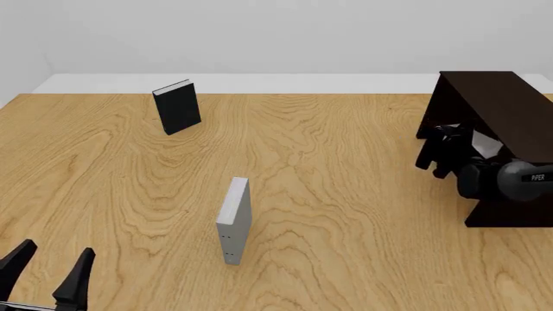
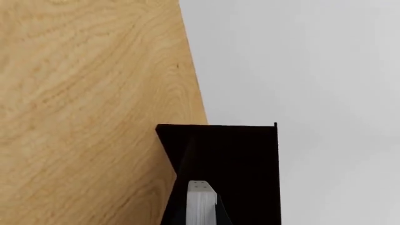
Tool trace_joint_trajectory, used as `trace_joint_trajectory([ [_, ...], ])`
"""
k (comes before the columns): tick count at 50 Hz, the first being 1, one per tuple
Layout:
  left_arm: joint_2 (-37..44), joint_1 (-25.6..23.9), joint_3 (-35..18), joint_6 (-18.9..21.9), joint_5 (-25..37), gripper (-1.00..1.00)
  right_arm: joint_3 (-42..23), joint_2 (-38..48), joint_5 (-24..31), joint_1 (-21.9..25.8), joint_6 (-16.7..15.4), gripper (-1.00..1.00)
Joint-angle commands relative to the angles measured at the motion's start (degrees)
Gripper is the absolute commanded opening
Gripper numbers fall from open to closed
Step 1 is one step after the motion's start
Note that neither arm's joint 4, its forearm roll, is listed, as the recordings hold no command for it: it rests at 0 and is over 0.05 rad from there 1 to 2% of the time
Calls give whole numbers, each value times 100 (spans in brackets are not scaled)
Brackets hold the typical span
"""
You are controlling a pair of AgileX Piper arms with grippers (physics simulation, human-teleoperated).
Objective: Pick up the book on the right and place it on the cabinet shelf.
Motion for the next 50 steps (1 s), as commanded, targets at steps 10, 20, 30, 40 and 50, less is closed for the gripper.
trace_joint_trajectory([
  [10,0,1,0,-11,-15,100,-62,-95,287,-17,364,100],
  [20,0,-15,0,-12,-25,100,-83,-104,428,-11,459,100],
  [30,0,-17,0,-6,-27,100,-71,-119,488,-32,534,100],
  [40,0,-3,1,-9,-12,100,-27,-130,515,80,611,100],
  [50,0,-25,1,-9,-29,100,-18,-101,503,280,703,100],
])
